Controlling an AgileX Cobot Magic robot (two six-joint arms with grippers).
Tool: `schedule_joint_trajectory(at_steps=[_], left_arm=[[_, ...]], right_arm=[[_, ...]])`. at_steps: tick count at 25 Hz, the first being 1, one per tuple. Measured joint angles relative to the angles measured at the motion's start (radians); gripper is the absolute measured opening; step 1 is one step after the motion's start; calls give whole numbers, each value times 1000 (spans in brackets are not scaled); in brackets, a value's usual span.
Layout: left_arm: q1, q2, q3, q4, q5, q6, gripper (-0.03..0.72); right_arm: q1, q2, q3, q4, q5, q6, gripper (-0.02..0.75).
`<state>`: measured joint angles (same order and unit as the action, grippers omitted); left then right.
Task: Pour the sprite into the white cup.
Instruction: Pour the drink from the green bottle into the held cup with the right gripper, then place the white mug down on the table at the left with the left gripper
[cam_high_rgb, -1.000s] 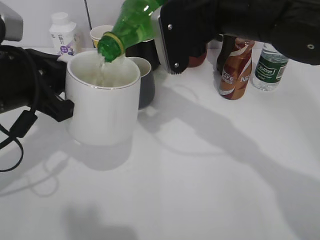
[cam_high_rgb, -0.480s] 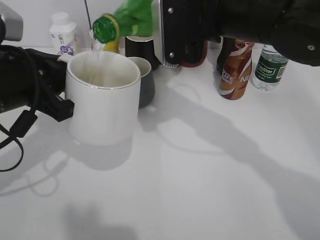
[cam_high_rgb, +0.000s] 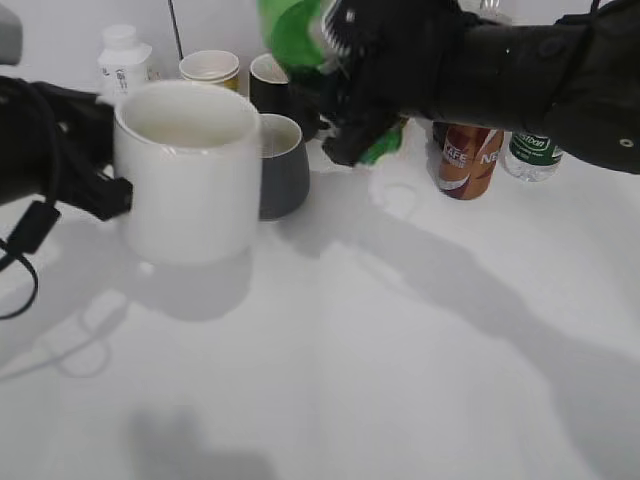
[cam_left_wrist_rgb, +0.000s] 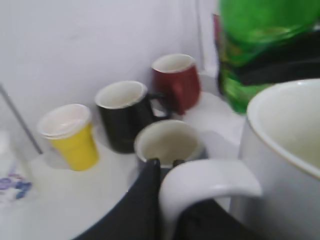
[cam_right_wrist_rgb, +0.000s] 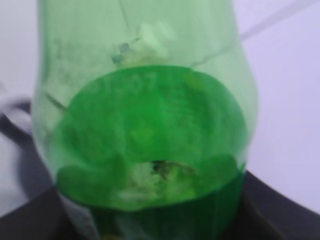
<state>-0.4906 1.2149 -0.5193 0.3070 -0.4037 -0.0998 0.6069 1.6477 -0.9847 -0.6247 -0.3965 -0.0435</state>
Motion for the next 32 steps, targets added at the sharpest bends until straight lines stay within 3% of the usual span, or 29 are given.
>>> schedule_joint_trajectory(at_steps=[5,7,12,16,24,32], left_arm=[[134,29,0,-20,-122,0,43],[211,79,0,-52,-201,0,43],[322,274,0,-117,-485,5,42],[361,455,-22,-143,-657,18,42],[395,687,-166,-138,-721,23,42],[397,811,-218,-99,-733,23,42]], right_arm=[[0,0,1,2,-2,364,415],[0,0,2,2,-3,443,415],[0,-9,3,2,-3,562,415],[0,-44,28,2,-5,589,415],[0,-107,171,2,-6,593,415],[0,-116,177,2,-67,594,415]])
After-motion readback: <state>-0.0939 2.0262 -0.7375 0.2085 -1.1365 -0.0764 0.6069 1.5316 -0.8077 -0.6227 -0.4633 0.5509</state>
